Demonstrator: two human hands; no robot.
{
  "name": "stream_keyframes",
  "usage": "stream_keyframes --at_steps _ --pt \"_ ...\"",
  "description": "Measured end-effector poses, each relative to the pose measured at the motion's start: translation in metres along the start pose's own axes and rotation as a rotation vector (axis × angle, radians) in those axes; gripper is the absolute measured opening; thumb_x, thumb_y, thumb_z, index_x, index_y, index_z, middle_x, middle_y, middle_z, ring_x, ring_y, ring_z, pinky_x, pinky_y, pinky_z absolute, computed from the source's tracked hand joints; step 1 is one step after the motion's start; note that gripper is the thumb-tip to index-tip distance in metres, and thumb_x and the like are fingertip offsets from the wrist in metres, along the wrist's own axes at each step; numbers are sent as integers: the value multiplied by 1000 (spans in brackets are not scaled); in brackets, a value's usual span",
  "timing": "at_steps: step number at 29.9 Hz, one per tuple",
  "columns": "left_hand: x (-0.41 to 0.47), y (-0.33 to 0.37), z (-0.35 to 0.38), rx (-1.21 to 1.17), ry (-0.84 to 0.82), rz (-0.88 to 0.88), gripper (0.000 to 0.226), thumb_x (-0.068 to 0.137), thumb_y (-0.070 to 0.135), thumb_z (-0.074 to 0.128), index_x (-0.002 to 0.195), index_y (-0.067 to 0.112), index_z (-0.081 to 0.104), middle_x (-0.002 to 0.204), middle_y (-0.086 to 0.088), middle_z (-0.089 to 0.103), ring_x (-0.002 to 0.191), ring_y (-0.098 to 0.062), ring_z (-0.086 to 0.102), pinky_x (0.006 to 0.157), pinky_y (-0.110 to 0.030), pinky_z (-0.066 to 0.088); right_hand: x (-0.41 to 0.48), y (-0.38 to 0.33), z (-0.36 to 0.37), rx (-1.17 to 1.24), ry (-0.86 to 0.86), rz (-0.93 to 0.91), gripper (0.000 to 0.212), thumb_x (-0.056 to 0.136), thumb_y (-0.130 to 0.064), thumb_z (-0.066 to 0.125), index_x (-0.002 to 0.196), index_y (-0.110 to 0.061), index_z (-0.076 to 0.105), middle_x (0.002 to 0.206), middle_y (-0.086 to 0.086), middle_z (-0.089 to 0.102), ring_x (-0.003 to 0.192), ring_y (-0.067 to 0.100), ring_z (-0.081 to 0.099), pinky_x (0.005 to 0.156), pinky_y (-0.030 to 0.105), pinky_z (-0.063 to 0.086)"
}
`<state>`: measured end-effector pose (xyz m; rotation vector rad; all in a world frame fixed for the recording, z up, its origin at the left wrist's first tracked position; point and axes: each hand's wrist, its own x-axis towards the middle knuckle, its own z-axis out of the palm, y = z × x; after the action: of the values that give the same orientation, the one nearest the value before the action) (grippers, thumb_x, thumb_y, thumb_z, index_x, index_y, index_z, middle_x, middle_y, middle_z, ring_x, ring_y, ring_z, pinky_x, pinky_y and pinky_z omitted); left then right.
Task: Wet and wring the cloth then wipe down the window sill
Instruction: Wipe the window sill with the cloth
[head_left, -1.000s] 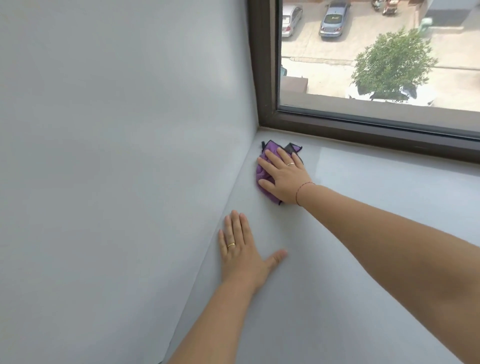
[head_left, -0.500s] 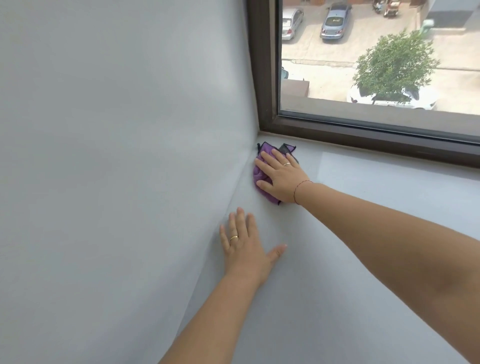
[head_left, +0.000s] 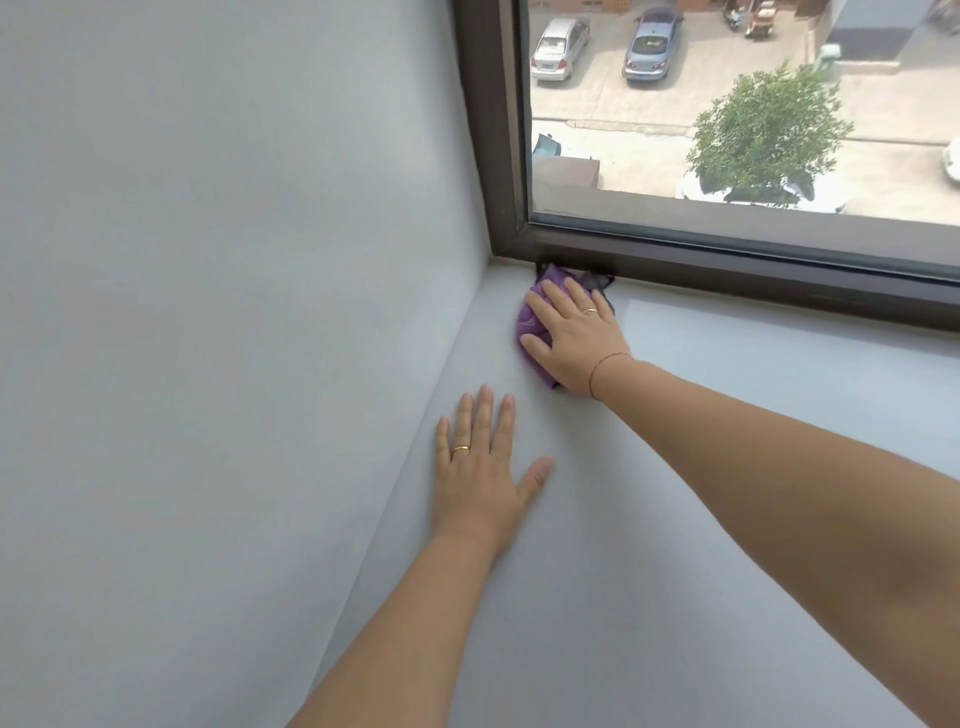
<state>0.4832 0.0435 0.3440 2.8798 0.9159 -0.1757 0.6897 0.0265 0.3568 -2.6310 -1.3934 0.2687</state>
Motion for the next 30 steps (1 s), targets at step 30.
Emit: stream_keyframes --at_steps 30 --pt "-26 60 -5 -9 -135 103 76 87 71 15 136 36 -30 150 3 -36 140 -23 -32 109 -54 -20 -74 58 -10 16 -37 132 57 98 -50 22 151 -33 8 161 -6 2 147 19 -5 118 40 -6"
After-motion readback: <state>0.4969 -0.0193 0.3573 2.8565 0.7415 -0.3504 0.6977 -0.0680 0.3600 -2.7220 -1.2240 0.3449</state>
